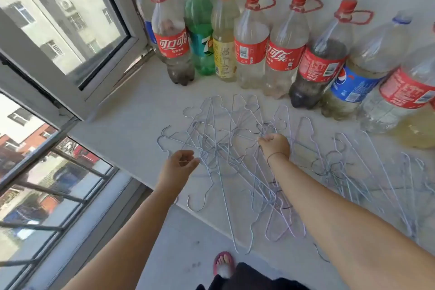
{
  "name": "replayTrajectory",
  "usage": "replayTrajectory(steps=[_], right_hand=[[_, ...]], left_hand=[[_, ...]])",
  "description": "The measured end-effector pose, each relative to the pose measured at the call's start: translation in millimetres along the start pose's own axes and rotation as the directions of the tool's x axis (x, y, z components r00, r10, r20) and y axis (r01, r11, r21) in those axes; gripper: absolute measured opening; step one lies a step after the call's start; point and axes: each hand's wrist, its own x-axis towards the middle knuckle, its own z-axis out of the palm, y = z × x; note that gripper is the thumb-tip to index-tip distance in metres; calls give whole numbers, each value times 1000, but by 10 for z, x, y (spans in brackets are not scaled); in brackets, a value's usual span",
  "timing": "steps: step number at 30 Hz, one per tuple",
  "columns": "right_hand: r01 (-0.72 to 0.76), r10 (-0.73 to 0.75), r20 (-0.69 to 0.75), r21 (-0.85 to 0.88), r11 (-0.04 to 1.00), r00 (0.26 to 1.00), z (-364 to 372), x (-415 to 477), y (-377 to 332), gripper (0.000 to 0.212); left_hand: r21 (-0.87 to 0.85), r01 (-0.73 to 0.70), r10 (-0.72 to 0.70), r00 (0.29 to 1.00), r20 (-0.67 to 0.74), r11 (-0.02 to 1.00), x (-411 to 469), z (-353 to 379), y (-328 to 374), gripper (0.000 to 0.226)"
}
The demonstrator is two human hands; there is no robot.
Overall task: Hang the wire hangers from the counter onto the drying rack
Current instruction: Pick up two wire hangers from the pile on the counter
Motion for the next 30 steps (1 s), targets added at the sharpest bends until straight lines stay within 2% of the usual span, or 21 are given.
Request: replayTrajectory(steps=[5,8,14,19,23,27,30], right_hand=[[-75,75,-9,-17,997,997,93,149,-92,20],[-99,97,-58,-25,995,994,157,221,-90,24],[-101,88,-129,-98,990,988,260,268,-74,21],[-80,60,-200,-92,993,978,332,244,-80,9],[-124,99,-240,-89,988,966,346,205,-129,11],[-141,134,-221,-19,990,966,345,222,-178,21],[-130,157,-177,153,980,972,339,210,-258,22]], left_hand=[[-14,8,-8,1000,19,1000,267,57,0,17],[-14,-12,13,999,31,1000,352,107,8,18],[-8,-20,21,998,65,1000,408,174,51,17],[20,-9,7,997,76,1000,457,183,57,19],[24,-10,8,997,74,1000,479,180,48,20],[9,-6,5,998,65,1000,517,173,41,17],[-6,1,0,998,64,1000,539,165,41,15]])
